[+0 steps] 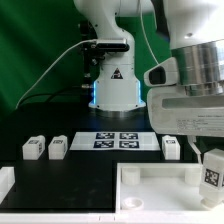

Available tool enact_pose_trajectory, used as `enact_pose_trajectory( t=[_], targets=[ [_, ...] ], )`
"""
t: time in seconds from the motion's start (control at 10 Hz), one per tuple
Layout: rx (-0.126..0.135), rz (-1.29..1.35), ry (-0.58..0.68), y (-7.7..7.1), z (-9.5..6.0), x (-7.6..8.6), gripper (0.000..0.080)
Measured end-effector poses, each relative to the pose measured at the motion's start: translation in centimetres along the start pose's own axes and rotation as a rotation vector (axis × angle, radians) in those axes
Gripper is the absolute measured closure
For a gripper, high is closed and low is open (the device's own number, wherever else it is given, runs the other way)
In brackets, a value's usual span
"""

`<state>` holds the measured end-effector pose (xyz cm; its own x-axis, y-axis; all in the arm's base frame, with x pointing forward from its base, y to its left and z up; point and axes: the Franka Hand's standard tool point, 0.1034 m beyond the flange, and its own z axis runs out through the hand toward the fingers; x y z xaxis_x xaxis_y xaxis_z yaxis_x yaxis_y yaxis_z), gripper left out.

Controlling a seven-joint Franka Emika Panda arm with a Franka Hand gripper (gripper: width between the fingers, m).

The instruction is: Assemble one leg

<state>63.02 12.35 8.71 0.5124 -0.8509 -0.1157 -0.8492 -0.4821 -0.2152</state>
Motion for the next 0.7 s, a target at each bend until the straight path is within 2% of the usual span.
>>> enact_pose_trajectory(
  t=[0.2, 0.3, 0.7],
  targets=[
    [0.033, 0.341, -0.004, 0.22, 0.39, 0.00, 0.0482],
    [0.044, 0.425, -0.009, 0.30, 0.50, -0.10, 0.0482],
    [0.043, 0.388, -0.009, 0.28, 0.51, -0.17, 0.0484]
  ],
)
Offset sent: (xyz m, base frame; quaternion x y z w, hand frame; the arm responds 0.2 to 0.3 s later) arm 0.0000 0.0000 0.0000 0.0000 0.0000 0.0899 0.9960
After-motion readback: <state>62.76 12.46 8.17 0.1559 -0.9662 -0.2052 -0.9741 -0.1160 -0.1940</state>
